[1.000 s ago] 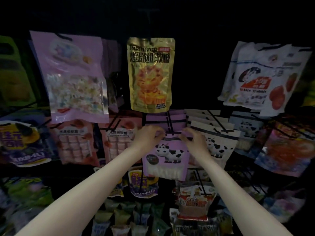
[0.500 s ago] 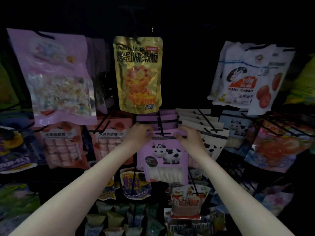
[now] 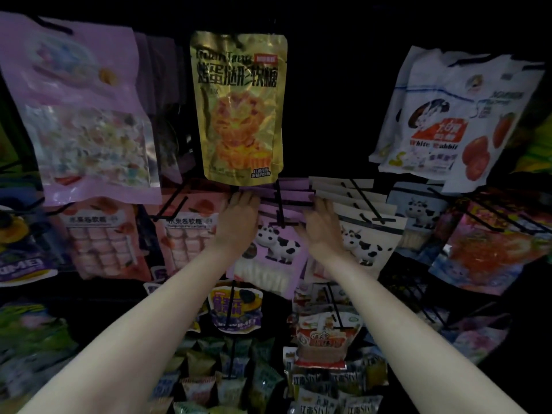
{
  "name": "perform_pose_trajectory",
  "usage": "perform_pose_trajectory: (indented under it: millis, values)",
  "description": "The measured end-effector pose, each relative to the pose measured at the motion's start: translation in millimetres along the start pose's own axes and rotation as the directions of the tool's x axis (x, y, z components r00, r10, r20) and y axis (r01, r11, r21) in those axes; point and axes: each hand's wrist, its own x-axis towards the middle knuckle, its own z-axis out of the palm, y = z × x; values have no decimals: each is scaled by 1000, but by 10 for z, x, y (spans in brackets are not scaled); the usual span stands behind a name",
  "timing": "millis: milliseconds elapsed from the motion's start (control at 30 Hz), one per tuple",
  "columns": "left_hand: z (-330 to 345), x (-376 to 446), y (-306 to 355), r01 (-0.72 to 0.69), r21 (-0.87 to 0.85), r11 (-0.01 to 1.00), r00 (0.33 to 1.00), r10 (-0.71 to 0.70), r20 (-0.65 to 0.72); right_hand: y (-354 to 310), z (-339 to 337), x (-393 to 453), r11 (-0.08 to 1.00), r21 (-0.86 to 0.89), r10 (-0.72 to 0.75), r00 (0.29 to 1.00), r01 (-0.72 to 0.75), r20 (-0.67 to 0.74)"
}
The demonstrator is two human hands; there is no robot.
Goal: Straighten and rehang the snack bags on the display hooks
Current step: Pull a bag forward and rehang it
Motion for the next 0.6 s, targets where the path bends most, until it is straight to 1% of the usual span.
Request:
perform_pose_trajectory:
  millis: [67, 100, 133, 167, 200, 233, 267, 300, 367, 400, 433, 467, 533, 600]
  values:
    - [86, -104, -47, -24, -33, 999, 985, 18, -171, -42, 92, -92, 1000, 20, -7, 987, 10, -158]
    - [143, -199, -91, -54, -51, 997, 967, 40, -251, -39, 145, -182, 998, 35, -39, 968, 49, -250]
    - [205, -328, -143, -85, -64, 994, 958, 64, -278, -23, 196, -307, 992, 63, -80, 946, 105, -315]
    - [276, -476, -206, -113, -55, 992, 948, 91, -304, 5, 255, -436, 977, 100, -144, 932, 187, -334]
    - [355, -636, -280, -134, -40, 990, 948, 116, -296, 51, 325, -560, 955, 116, -225, 921, 274, -318]
    - [422, -797, -355, -137, -22, 990, 957, 127, -260, 97, 386, -648, 934, 103, -306, 914, 342, -265]
    - [501, -944, -445, -119, -5, 993, 976, 116, -187, 139, 440, -694, 924, 82, -354, 915, 374, -192]
    - [579, -1065, -539, -82, 15, 997, 990, 83, -111, 178, 510, -702, 928, 67, -358, 927, 367, -114]
    - [669, -1213, -697, 11, 30, 1000, 1000, -11, 17, 209, 606, -682, 953, 127, -281, 959, 274, 41]
    - [680, -1254, -750, 54, 31, 998, 997, -56, 48, 201, 653, -677, 959, 167, -249, 963, 230, 101]
    - [687, -1283, -790, 85, 32, 996, 994, -87, 67, 177, 690, -686, 955, 198, -248, 961, 220, 125]
    - [685, -1321, -814, 110, 35, 993, 989, -113, 91, 147, 736, -723, 943, 226, -276, 953, 243, 124]
    - [685, -1427, -853, 156, 45, 987, 979, -160, 127, 66, 862, -839, 896, 264, -390, 917, 356, 89]
    - [663, -1550, -883, 229, 26, 973, 957, -230, 178, -23, 997, -899, 870, 256, -455, 886, 422, 86]
